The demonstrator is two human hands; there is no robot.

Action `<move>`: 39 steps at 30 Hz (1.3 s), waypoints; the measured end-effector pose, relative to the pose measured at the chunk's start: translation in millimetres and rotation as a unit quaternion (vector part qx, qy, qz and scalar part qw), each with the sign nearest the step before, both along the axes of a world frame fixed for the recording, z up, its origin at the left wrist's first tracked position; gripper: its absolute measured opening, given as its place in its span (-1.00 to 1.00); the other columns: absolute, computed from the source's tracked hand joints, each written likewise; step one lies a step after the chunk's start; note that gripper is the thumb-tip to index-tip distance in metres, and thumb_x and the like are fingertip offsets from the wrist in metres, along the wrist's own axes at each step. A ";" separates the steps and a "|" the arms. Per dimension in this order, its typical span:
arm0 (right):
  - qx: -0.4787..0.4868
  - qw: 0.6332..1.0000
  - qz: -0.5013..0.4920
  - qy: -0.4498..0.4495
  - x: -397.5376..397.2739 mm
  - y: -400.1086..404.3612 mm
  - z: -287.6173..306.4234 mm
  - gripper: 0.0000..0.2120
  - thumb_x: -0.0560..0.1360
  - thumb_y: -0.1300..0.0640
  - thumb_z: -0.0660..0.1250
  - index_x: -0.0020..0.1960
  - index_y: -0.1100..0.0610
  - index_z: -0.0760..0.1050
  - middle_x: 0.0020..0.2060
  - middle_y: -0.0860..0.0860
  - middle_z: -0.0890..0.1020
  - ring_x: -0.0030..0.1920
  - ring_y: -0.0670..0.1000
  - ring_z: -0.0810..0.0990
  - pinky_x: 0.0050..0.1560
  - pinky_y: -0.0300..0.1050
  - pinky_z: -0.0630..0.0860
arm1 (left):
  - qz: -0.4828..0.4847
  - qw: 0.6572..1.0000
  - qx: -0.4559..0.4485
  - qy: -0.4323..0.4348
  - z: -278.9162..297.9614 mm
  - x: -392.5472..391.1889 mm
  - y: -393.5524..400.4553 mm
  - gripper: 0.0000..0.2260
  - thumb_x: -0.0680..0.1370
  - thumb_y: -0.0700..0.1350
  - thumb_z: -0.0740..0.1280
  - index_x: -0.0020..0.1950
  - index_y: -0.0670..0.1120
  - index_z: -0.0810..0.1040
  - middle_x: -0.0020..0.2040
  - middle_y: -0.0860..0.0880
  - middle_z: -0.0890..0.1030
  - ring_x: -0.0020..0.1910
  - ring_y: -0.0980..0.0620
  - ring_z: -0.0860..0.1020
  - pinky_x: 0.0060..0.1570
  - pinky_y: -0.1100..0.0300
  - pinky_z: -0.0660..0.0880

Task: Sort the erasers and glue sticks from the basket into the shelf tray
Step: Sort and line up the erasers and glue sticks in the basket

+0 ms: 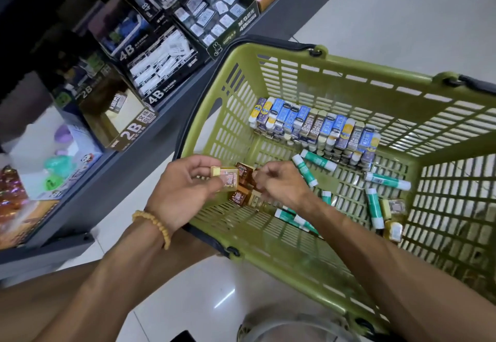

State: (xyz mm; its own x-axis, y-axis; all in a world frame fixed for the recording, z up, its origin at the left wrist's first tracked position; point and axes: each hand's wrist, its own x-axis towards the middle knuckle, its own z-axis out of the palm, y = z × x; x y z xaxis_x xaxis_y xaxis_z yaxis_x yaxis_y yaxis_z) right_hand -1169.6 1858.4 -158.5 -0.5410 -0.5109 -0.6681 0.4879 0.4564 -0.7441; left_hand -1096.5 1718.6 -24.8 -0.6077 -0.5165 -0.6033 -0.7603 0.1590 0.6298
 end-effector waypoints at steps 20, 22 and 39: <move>-0.029 0.973 -0.228 0.018 -52.2 185.3 114.5 -0.88 0.58 0.24 0.36 0.00 0.30 0.61 -0.25 0.11 0.66 -0.39 -0.08 0.57 -0.18 -0.06 0.65 | -0.213 0.971 0.106 0.022 -45.6 -57.4 118.1 -0.88 0.49 -0.19 0.45 -0.01 -0.03 0.59 -0.11 -0.02 0.66 -0.16 0.00 0.65 -0.24 0.21 0.54; -0.043 0.960 -0.275 0.030 -56.7 204.8 120.7 -0.83 0.59 0.26 0.35 0.05 0.39 0.57 -0.32 0.05 0.62 -0.44 -0.11 0.52 -0.29 -0.13 0.58 | -0.295 0.951 0.094 0.008 -62.2 -63.6 138.9 -0.82 0.47 -0.17 0.47 0.01 0.02 0.57 -0.10 0.06 0.64 -0.16 0.08 0.61 -0.26 0.33 0.47; -0.020 0.943 -0.322 0.086 -67.7 228.7 119.6 -0.78 0.57 0.16 0.39 0.04 0.34 0.56 -0.03 0.24 0.67 -0.30 -0.04 0.60 -0.26 -0.20 0.57 | -0.722 0.677 -0.142 -0.022 -164.2 -83.9 237.9 -0.04 0.31 0.27 0.46 0.57 0.10 0.02 0.58 -0.07 0.11 0.53 -0.08 0.11 0.51 -0.03 0.04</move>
